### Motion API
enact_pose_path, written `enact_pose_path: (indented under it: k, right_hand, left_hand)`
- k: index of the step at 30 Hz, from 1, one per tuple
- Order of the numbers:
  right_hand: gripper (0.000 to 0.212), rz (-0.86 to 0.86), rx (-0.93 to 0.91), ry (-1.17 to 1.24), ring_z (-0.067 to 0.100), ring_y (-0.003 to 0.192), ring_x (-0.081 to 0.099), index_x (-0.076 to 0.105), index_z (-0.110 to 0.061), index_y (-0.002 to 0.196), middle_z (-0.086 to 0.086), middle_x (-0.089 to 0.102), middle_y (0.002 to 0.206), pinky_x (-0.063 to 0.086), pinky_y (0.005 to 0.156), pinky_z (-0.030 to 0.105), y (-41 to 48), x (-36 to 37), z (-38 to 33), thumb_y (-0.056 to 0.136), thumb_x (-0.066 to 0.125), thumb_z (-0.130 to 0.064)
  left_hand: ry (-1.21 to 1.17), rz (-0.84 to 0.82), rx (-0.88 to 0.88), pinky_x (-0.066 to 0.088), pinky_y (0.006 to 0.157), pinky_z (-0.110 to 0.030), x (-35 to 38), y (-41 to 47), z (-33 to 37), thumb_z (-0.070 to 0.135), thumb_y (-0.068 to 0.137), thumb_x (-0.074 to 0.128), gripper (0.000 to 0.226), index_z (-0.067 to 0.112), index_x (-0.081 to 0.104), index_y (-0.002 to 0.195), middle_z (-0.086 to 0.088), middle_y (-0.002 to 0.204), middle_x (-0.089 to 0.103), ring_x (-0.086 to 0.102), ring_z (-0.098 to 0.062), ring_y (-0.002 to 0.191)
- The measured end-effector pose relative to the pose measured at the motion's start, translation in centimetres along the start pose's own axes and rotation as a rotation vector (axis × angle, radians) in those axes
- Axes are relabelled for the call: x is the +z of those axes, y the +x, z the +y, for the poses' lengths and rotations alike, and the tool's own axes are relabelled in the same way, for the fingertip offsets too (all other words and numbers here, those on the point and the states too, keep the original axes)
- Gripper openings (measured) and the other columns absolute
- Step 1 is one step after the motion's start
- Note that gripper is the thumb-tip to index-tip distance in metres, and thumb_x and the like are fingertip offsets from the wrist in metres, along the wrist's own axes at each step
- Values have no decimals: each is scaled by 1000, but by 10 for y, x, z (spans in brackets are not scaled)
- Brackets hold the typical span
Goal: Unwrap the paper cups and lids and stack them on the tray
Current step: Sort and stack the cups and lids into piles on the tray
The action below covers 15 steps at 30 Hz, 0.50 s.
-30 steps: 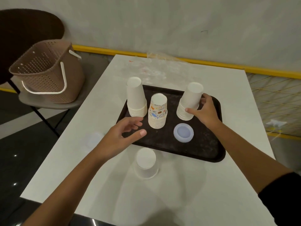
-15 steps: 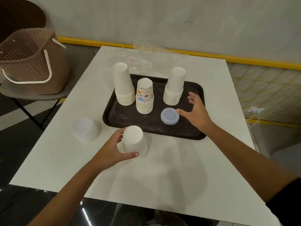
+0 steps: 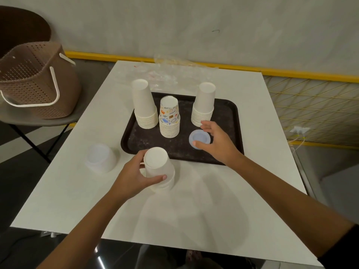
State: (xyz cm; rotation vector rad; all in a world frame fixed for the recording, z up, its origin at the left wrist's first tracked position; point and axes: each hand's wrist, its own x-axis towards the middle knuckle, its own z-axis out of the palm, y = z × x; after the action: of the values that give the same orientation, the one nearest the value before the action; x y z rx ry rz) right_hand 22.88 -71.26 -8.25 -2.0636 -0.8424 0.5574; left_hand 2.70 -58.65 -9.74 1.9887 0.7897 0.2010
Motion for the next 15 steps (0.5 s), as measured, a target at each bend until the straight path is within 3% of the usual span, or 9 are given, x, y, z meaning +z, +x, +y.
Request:
enact_pose_path:
  k: [4,9,12,15]
  right_hand:
    - [67,-86,-44,21,15,126,44,36,-17,136,0,45,138,34,101,23,-6,-3,-16,79,72,-18]
    - [80,-400,-84,77,3,125,39,31,-20,139,-4,43,140,27,103,16,-12,-7,-39,74,77,-17]
    - [87,-418,-120,76,6,129,40,32,-23,140,-7,45,139,32,109,26,-13,-2,-53,69,81,-28]
    - [79,-336,-158,94,12,119,51,37,-22,134,-6,53,128,44,102,34,-11,0,-69,68,81,-28]
  left_hand:
    - [-24,9,32,41,87,-22,-14,1,20,26,65,81,72,29,40,123,10,120,50,49,-11,108]
    - [-51,19,96,44,69,-8,-35,8,52,27,60,82,66,36,43,112,23,101,54,56,0,91]
    - [-78,-1,123,53,76,-22,-41,16,70,36,52,81,72,34,46,115,14,107,60,61,-7,95]
    - [-36,8,206,51,68,-11,-42,26,86,31,58,83,66,31,48,114,17,105,57,59,3,92]
